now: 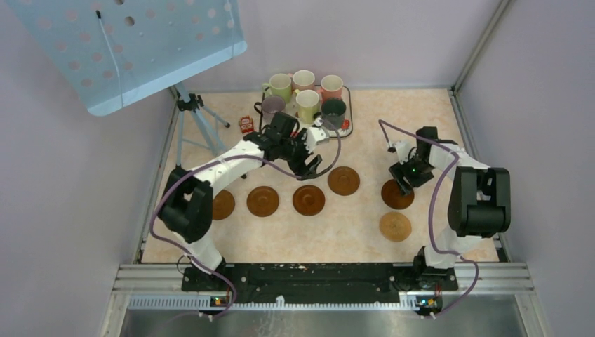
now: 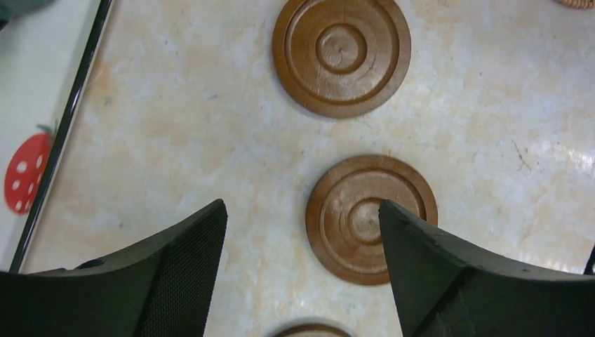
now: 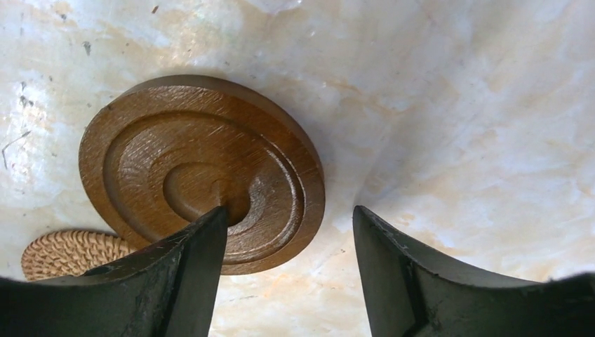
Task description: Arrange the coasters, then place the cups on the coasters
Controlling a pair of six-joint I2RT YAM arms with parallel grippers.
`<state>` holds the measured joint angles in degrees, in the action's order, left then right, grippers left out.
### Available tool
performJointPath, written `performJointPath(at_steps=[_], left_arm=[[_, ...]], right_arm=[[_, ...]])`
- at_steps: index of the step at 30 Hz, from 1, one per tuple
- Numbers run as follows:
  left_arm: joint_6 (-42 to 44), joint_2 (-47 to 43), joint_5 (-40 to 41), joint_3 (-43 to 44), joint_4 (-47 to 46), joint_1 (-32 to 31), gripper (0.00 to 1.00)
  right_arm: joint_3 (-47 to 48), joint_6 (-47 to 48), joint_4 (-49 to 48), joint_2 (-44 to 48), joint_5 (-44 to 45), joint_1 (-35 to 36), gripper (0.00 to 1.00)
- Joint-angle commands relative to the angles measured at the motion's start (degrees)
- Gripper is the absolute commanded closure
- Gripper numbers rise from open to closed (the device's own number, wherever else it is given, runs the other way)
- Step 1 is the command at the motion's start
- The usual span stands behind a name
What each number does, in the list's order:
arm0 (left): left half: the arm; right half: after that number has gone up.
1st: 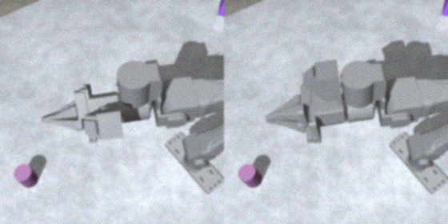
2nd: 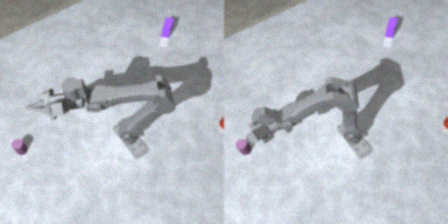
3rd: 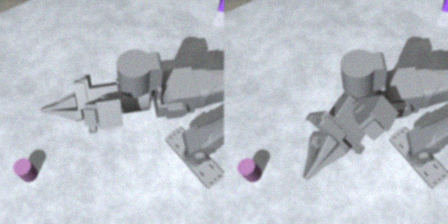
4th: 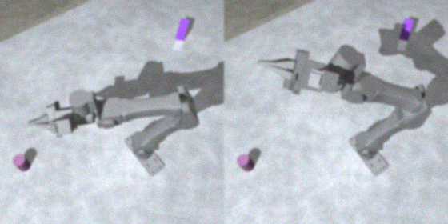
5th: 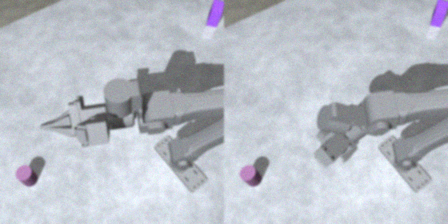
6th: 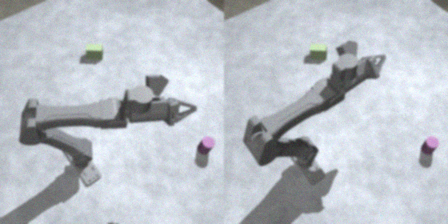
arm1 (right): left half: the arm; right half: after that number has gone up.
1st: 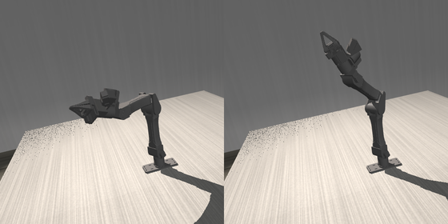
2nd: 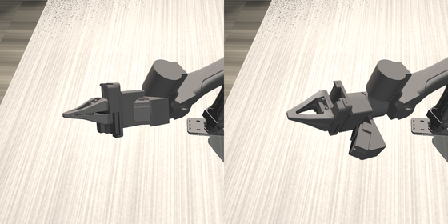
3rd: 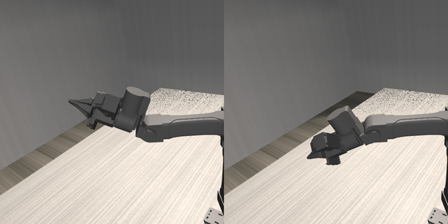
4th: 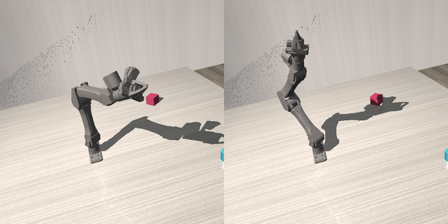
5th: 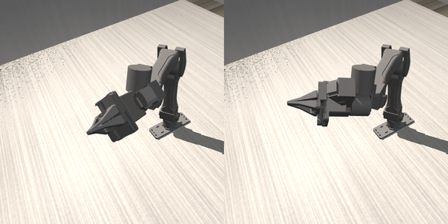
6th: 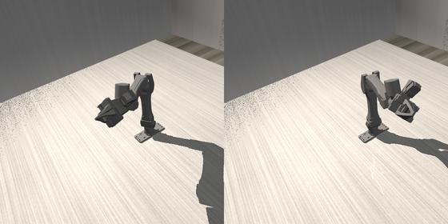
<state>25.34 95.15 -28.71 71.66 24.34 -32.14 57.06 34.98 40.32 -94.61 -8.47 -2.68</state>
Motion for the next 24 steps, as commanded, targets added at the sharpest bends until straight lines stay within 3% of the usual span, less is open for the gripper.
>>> performJointPath(at_steps=[1, 6, 15, 24], left_arm=[[-3.08, 6.81, -1.75, 7.65, -2.36, -3.37, 0.16], [-3.92, 15.73, -0.22, 14.95, -1.88, -5.6, 0.19], [1.12, 25.58, 1.2, 24.17, -0.19, -9.01, 0.23], [4.11, 32.83, 2.04, 29.99, 3.69, -9.54, 0.34]], right_arm=[[3.01, 0.77, 2.66, -0.92, -4.52, -1.13, 0.36], [3.31, 0.45, 2.51, -1.12, -7.26, -1.45, 0.45], [2.93, -1.07, 0.81, -1.49, -8.16, -1.45, 0.48], [4.73, -3.22, 0.2, -3.66, -9.25, -1.54, 0.5]])
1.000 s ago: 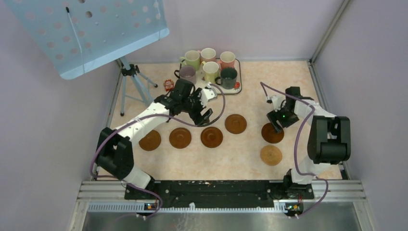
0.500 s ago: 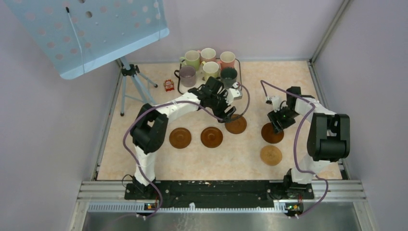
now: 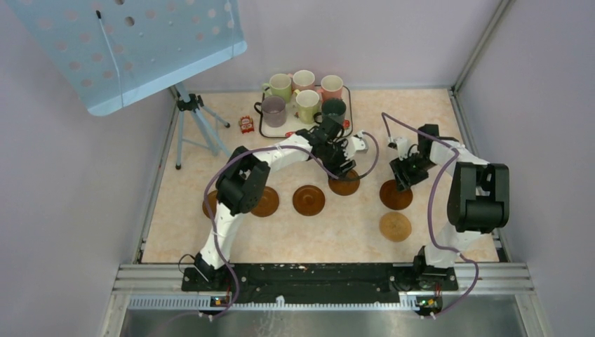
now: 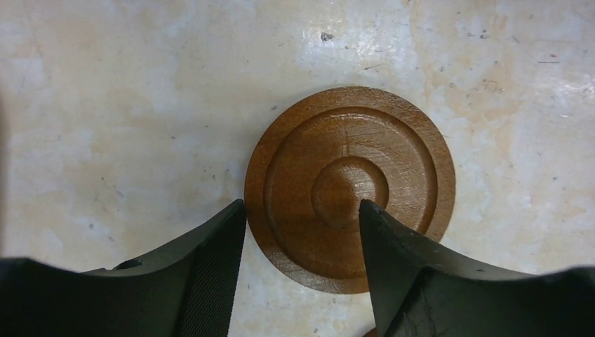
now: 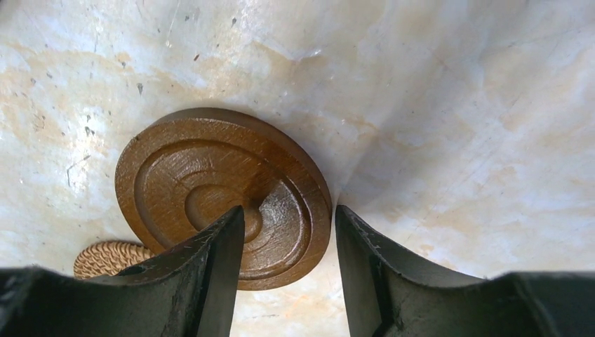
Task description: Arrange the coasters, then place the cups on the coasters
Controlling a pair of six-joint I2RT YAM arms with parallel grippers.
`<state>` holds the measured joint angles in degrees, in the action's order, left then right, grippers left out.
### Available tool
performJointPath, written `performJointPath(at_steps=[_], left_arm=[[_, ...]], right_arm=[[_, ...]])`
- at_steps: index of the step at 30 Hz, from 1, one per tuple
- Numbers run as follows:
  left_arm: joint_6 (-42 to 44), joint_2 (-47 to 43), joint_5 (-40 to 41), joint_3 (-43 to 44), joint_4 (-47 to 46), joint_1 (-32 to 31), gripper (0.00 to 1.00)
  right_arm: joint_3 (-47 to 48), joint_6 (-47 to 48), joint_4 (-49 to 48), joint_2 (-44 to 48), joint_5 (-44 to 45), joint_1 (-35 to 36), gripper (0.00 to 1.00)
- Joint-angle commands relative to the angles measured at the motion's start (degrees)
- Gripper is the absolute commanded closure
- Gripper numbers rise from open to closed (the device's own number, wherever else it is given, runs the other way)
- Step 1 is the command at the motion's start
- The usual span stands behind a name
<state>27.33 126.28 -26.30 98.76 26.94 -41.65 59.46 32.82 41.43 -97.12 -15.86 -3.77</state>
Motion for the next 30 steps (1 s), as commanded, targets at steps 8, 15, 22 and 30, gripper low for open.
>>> performJointPath(at_steps=[8, 15, 22, 30], left_arm=[[4.21, 2.88, 0.03, 2.93, 1.26, -2.09, 0.43], [4.98, 0.53, 0.33, -2.34, 0.97, -5.08, 0.56], [2.96, -0.36, 0.17, -3.68, 0.48, -7.26, 0.62], [2.1, -1.03, 0.51, -5.23, -0.31, -8.52, 0.62]], right_arm=[[2.03, 0.53, -0.07, -1.71, -0.99, -0.54, 0.46], [-0.47, 1.34, -1.76, -0.28, 0.91, -0.54, 0.43], [-1.18, 3.63, -1.41, -0.42, 1.31, -0.54, 0.45], [-1.28, 4.8, -0.76, -0.18, 0.63, -0.54, 0.49]])
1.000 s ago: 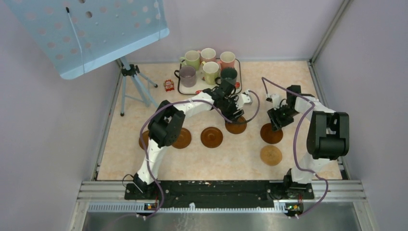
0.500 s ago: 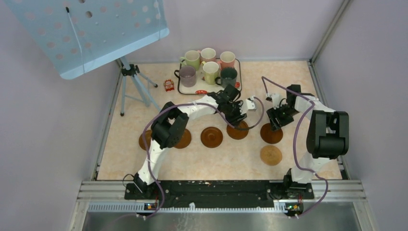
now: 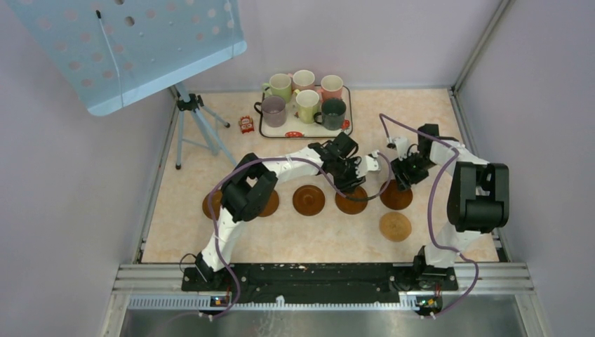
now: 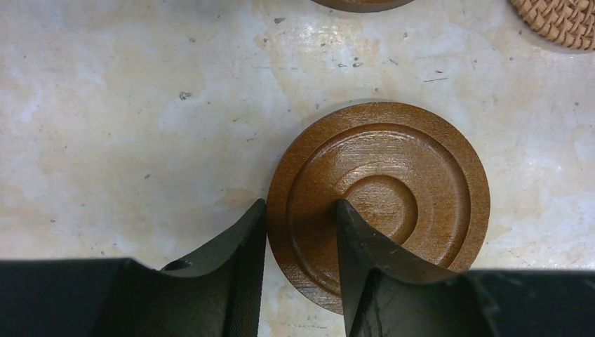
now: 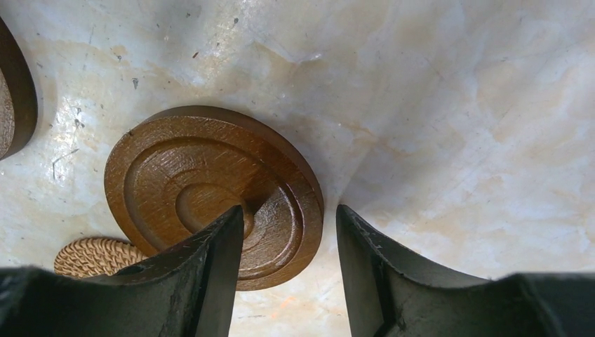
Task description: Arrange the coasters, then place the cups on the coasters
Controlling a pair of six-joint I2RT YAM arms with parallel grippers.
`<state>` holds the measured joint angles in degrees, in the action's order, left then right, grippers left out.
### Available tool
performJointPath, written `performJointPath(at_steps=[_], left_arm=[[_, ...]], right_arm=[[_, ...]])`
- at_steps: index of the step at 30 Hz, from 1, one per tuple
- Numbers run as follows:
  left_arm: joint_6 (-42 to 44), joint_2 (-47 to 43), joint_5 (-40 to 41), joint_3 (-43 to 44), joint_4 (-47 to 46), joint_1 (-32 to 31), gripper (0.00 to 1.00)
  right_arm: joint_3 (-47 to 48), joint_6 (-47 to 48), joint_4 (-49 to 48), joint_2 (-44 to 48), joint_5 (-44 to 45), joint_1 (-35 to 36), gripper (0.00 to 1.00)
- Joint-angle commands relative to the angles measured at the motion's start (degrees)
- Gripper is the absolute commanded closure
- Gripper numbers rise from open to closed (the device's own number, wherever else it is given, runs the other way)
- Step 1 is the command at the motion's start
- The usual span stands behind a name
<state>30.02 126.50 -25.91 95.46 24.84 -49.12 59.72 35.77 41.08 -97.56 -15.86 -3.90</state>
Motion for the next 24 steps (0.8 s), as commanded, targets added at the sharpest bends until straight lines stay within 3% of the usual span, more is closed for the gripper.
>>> performJointPath(at_steps=[1, 24], left_arm=[[-0.58, -1.25, 0.03, -1.94, 1.75, -1.06, 0.62], [-0.62, -0.4, 0.23, 0.67, 0.77, -1.15, 0.5]], right_arm=[[-1.65, 1.85, -0.27, 0.27, 0.39, -0.41, 0.49], [-4.62, 3.3, 2.5, 3.36, -2.67, -0.41, 0.6]])
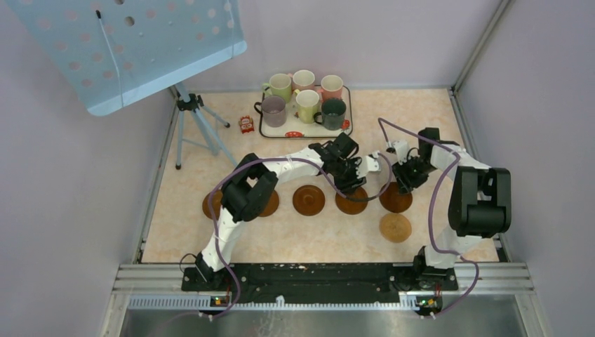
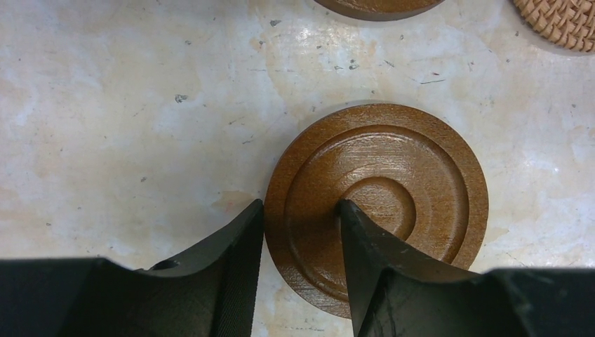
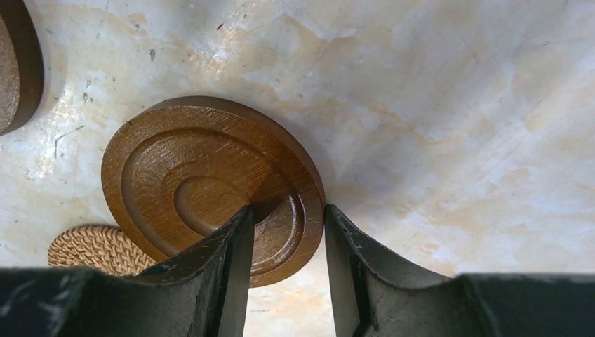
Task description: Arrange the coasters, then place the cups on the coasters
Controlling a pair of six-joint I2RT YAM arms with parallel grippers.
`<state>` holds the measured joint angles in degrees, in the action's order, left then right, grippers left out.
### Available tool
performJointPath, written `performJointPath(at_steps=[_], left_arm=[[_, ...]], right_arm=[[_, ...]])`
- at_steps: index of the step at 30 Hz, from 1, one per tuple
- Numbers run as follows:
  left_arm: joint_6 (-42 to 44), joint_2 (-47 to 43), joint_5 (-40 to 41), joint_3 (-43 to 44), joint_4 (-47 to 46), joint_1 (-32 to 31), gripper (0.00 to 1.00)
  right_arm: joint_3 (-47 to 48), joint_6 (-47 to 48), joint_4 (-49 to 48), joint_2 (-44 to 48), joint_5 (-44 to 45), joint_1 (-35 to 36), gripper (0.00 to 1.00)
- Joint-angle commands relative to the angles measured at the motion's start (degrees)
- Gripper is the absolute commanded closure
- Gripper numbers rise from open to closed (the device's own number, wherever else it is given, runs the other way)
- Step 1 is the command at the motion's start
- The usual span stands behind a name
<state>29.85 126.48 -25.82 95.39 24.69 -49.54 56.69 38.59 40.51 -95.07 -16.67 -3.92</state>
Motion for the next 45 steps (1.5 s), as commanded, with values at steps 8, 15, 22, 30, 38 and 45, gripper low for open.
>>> performJointPath(at_steps=[8, 15, 22, 30, 38, 45], left_arm=[[-0.74, -0.44, -0.15, 1.18, 0.89, -0.73, 0.44], [-2.01, -0.99, 0.03, 2.68, 1.59, -0.74, 0.24], [-4.32, -5.26, 1.26, 1.54, 0.89, -0.37, 0.01], [-5.77, -13.15, 5.44, -6.97, -4.66, 2.0, 0.01], [-8.04, -13.92, 5.7, -7.62, -5.89, 4.97, 0.01], [-8.23, -13.87, 5.89, -7.44, -5.62, 6.0, 0.01]], right_arm=[[-0.44, -0.06, 4.74, 2.39, -3.52, -0.38, 0.58], [3.22, -2.19, 6.77, 4.93, -4.25, -0.93, 0.27], [1.06, 1.89, 11.35, 12.9, -5.44, -3.24, 0.2], [-13.35, 10.75, 10.39, 28.28, 0.19, -3.37, 0.19], [-20.23, 14.45, 8.46, 32.69, 1.69, -0.82, 0.35], [-21.99, 9.18, 5.38, 30.43, 5.41, 5.49, 0.4]])
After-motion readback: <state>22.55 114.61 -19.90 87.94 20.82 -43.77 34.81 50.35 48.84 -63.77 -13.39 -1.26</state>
